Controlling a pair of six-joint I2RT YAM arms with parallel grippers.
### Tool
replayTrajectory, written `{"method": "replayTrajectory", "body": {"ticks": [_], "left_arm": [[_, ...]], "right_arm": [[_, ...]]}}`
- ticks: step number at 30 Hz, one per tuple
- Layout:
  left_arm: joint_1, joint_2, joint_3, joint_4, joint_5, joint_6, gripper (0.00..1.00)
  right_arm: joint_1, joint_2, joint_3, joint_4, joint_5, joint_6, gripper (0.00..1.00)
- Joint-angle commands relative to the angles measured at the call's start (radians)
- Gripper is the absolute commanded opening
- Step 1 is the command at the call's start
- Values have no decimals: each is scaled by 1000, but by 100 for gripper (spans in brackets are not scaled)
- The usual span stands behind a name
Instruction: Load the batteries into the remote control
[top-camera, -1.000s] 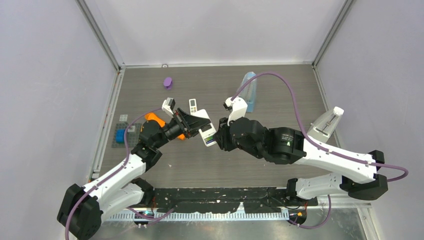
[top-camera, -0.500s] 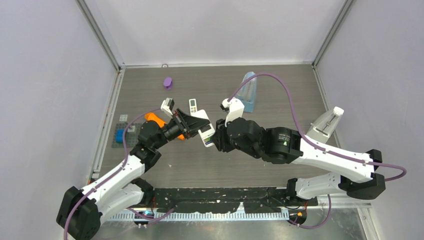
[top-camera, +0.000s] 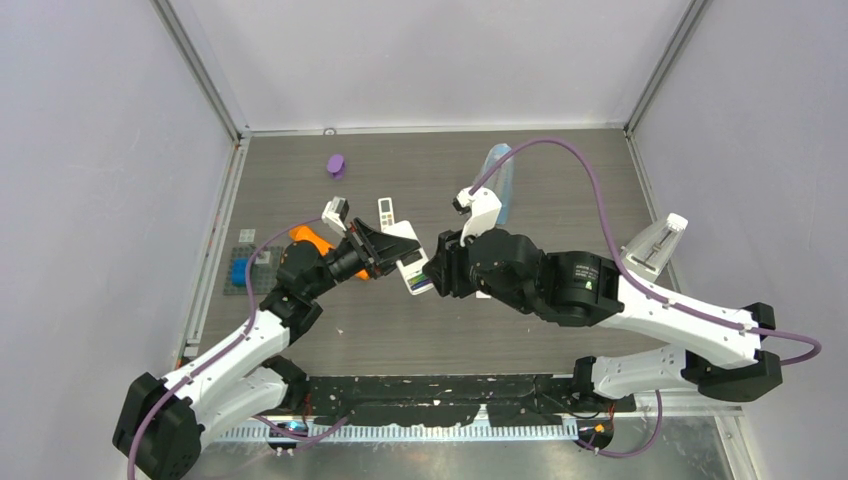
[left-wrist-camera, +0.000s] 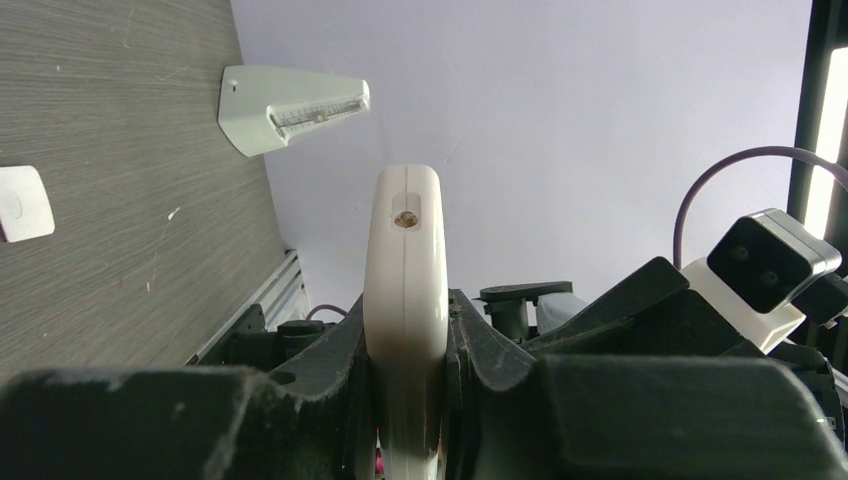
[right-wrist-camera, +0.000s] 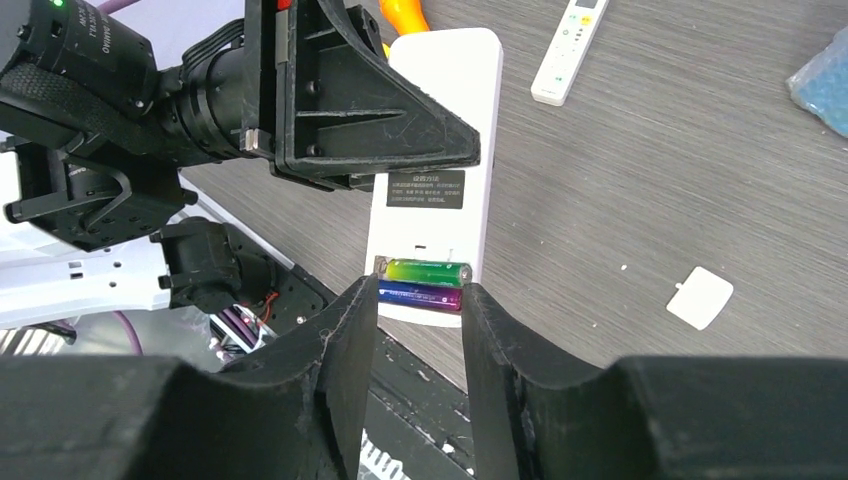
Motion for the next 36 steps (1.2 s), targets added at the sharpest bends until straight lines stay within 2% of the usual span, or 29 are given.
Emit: {"method": "replayTrajectory", "body": {"ticks": [1, 36], "left_arm": [[-4, -20, 23, 28, -3, 17, 0], [-6, -35, 21, 42, -6, 7, 0]], "right_arm": [[-15, 10, 37, 5, 21, -34, 40], [-60, 38, -14, 48, -104, -31, 32]]}}
